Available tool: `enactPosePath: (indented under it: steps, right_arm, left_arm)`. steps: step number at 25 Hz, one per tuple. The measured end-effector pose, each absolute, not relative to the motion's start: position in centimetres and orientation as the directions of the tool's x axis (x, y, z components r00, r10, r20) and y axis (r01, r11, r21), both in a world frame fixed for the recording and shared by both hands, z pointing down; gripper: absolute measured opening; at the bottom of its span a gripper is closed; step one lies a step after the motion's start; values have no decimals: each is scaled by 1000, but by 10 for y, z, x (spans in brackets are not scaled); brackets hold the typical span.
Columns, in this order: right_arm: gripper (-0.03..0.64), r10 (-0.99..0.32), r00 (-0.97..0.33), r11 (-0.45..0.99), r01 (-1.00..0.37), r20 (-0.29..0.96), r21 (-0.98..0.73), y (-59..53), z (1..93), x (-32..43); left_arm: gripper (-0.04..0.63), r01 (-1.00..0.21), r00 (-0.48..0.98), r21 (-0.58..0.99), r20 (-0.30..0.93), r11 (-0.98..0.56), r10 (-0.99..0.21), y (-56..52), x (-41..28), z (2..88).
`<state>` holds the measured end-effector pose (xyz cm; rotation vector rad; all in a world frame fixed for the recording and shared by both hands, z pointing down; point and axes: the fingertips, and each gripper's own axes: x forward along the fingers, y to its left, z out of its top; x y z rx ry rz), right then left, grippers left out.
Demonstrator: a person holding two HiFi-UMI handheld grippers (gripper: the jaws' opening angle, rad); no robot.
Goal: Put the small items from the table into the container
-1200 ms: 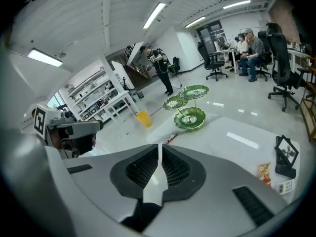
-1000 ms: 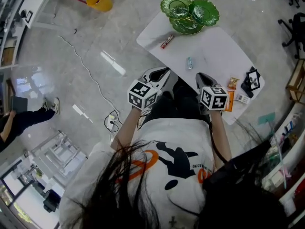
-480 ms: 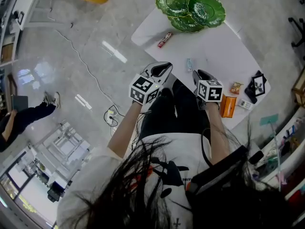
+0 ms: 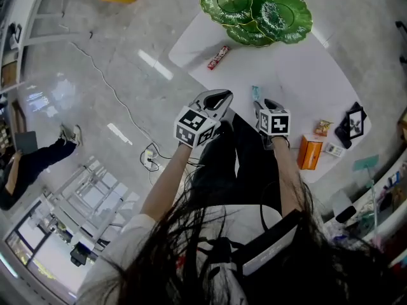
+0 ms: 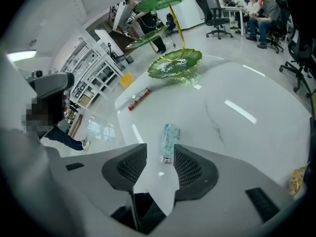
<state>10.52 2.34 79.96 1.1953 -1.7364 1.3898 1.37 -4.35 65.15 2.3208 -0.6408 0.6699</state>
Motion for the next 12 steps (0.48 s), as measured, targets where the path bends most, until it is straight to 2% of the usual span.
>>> enactPosePath:
  steps: [4, 12]
  right_arm:
    - [163, -257, -385, 21, -919, 886, -393, 17, 825, 108]
    - [165, -200, -353, 85, -936, 914, -342, 6, 853, 102]
  left_arm:
    - [11, -597, 735, 438, 635, -673, -238, -44, 15, 679]
    - [11, -600, 725, 436, 651, -671, -225, -49, 19, 693]
